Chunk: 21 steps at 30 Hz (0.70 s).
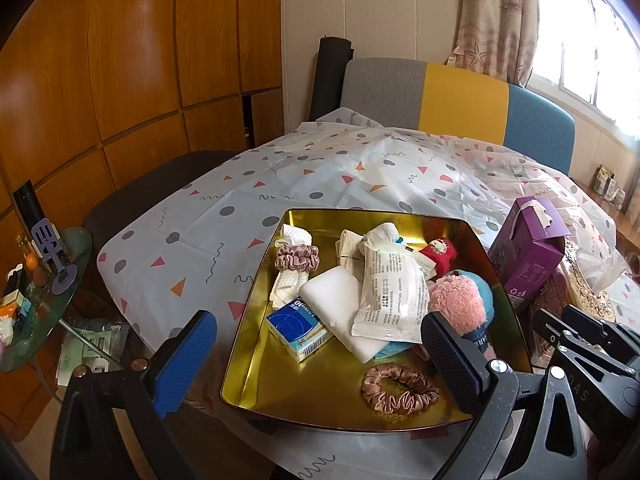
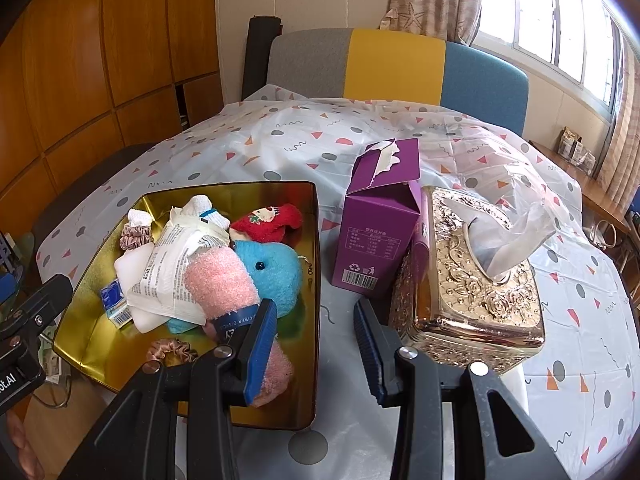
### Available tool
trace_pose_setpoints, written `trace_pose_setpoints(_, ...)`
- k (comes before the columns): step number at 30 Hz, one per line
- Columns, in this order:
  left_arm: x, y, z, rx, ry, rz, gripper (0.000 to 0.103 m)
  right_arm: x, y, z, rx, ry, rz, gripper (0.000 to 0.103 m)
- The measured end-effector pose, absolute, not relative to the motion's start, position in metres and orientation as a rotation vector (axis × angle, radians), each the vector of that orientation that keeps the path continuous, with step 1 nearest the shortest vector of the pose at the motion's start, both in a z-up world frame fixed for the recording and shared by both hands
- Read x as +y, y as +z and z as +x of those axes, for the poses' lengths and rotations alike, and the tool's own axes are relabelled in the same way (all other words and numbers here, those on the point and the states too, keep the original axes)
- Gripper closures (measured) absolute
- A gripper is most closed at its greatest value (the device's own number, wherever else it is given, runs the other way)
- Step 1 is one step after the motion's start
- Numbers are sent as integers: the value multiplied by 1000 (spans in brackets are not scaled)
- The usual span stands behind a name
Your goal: Organize soft objects
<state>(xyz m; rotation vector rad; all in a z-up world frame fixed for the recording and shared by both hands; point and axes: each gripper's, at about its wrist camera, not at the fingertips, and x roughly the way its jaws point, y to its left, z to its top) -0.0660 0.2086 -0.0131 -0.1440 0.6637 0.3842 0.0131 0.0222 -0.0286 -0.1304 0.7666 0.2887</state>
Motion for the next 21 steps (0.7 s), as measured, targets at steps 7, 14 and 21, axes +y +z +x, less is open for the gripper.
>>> trace_pose_setpoints(7,207,-14,-66,666,380,-140,0,23,-29,13,769,290,-130,63)
trace_pose_setpoints(14,207,-14,-67,666,380,-141,0,22,-30,14,772,289,-131,63)
trace_pose_setpoints(21,207,-13,-67,666,379,-139,0,22,-31,13,774,290,-131,63)
